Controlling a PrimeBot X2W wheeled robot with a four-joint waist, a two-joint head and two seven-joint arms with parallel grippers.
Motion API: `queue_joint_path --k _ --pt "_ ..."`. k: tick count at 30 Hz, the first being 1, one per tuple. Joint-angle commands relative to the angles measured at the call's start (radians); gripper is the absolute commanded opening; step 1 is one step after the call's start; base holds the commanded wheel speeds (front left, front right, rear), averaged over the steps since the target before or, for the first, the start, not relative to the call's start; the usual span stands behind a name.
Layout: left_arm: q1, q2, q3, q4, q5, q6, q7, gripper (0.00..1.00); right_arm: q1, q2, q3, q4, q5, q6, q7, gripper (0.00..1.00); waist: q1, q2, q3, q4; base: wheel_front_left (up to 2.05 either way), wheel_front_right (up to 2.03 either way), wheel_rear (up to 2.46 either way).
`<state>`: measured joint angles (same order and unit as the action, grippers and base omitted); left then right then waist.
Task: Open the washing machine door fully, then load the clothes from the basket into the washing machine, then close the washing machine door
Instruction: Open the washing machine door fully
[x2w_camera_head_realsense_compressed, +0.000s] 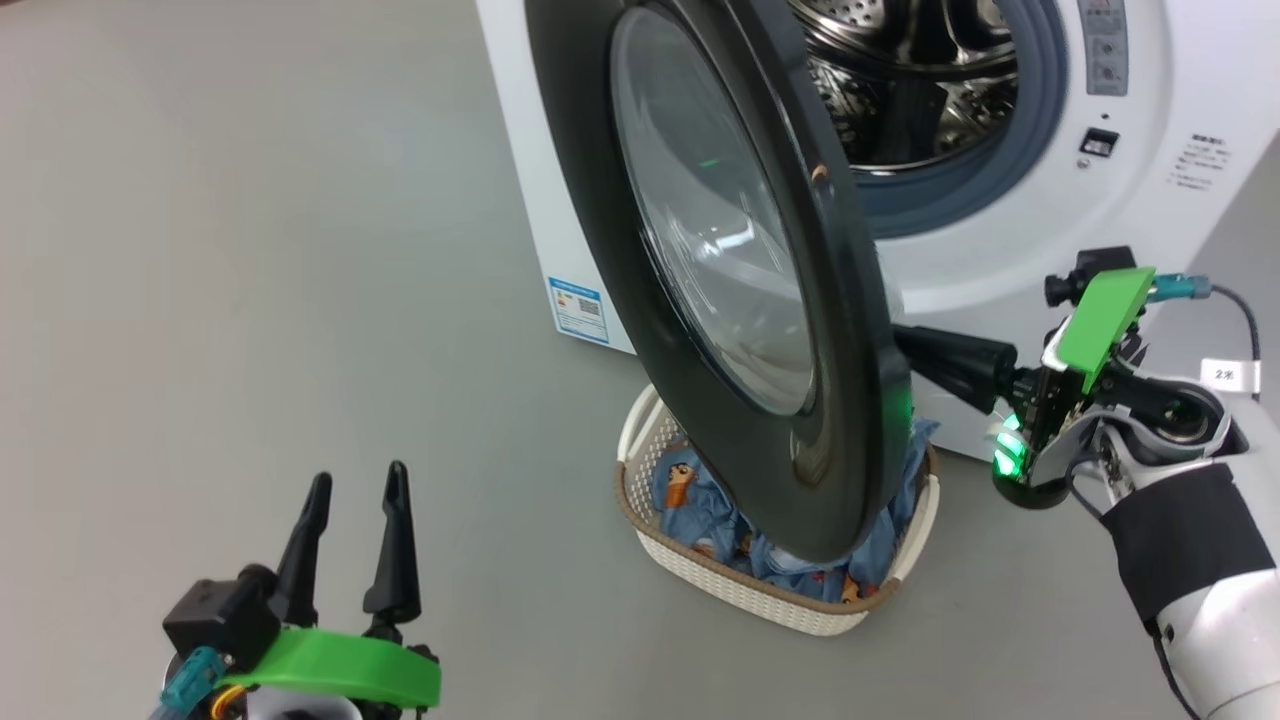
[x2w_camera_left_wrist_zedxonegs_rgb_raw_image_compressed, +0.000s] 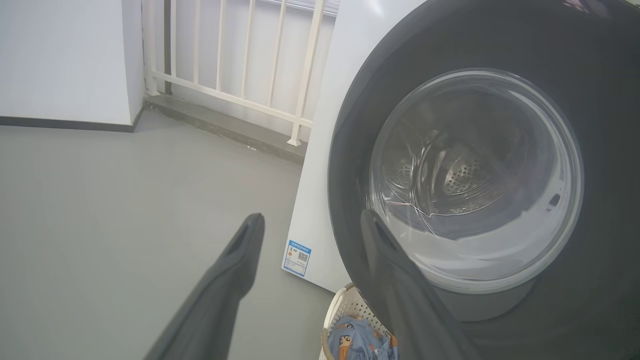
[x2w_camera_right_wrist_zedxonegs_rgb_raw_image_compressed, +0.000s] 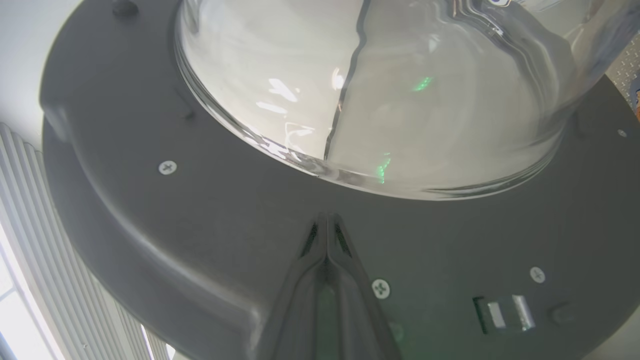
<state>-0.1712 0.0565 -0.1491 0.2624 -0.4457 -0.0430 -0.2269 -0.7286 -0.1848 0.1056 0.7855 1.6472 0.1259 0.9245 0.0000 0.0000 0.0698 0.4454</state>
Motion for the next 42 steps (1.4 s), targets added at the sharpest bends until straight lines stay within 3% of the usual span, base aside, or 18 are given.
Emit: queue_joint_path --k 1,7,16,39,42 --pt "0.003 0.029 0.029 -0.020 0.012 0.007 0.010 1.00 0.016 0.026 0.017 -0.045 0.029 0.005 0.016 0.00 0.0000 0.0000 -0.030 0.036 0.00 0.00 0.00" --pt "0.011 0.038 0.020 -0.022 0.014 0.014 0.029 1.00 0.066 0.043 0.018 -0.071 0.038 0.005 0.025 0.00 0.0000 0.0000 -0.049 0.077 0.00 0.00 0.00" --pt "0.031 0.051 0.033 -0.043 0.006 0.032 0.030 1.00 0.062 0.078 0.043 -0.071 0.040 0.005 0.044 0.00 0.0000 0.0000 -0.051 0.085 0.00 0.00 0.00" --pt "0.036 0.055 -0.002 -0.038 -0.001 0.034 0.043 1.00 0.100 0.064 0.012 -0.092 0.038 0.005 0.006 0.00 0.0000 0.0000 -0.084 0.047 0.00 0.00 0.00" --pt "0.035 0.059 -0.004 -0.037 -0.001 0.035 0.043 1.00 0.109 0.062 0.011 -0.102 0.037 0.005 0.007 0.22 0.0000 0.0000 -0.093 0.025 0.00 0.00 0.00"
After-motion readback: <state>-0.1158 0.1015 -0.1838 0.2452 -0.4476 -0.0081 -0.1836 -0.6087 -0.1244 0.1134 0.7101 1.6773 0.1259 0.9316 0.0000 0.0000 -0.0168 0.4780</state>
